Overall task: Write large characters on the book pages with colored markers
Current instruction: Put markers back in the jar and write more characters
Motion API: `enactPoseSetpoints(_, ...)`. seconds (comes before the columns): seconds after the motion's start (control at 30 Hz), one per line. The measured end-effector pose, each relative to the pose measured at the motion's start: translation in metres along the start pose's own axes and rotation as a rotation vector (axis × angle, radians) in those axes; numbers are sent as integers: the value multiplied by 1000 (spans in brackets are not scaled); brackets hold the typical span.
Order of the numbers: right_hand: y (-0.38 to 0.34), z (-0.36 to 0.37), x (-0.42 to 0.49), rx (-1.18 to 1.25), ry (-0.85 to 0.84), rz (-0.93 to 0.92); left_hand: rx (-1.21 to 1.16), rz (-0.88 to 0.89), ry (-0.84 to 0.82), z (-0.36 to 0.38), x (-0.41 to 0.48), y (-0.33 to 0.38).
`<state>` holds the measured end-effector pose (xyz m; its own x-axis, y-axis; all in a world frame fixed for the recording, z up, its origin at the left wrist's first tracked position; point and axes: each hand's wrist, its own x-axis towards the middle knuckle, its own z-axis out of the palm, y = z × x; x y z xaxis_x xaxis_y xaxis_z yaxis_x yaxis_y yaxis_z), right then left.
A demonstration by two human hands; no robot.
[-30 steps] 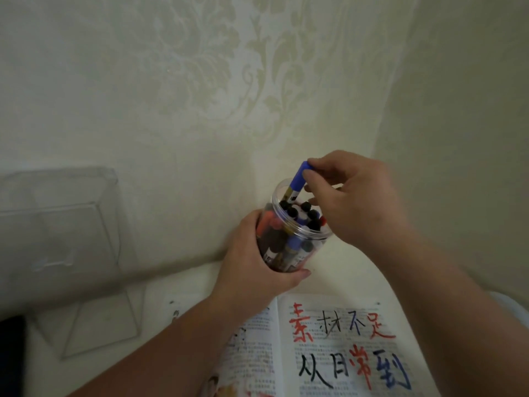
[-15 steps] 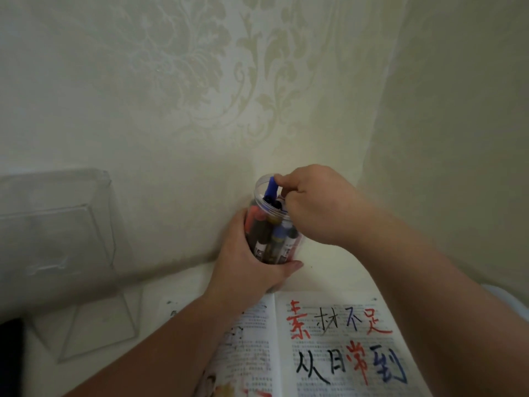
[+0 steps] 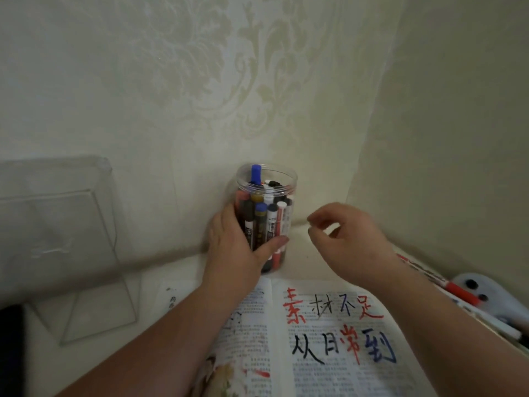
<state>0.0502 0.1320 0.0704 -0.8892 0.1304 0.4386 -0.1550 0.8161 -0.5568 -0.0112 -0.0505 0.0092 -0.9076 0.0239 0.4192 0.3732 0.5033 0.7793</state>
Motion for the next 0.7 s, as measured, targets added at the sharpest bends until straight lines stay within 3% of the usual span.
enactPoseSetpoints(0.1, 11, 6, -12, -15, -130, 95, -102, -20, 26, -1, 0, -1)
enactPoseSetpoints(0.23, 15, 21, -21, 77, -170, 147, -175, 45, -64, -5, -5, -2)
enactPoseSetpoints(0.4, 27, 20, -18, 49, -13, 242, -343, 104, -329, 4, -11, 2)
enactPoseSetpoints(0.5, 41, 18, -11, 43, 34, 334, -311, 144, -499, 17, -12, 12)
enactPoseSetpoints(0.7, 54, 18, -6, 125, 51, 410, -366, -95, -712, 28, 9, 51)
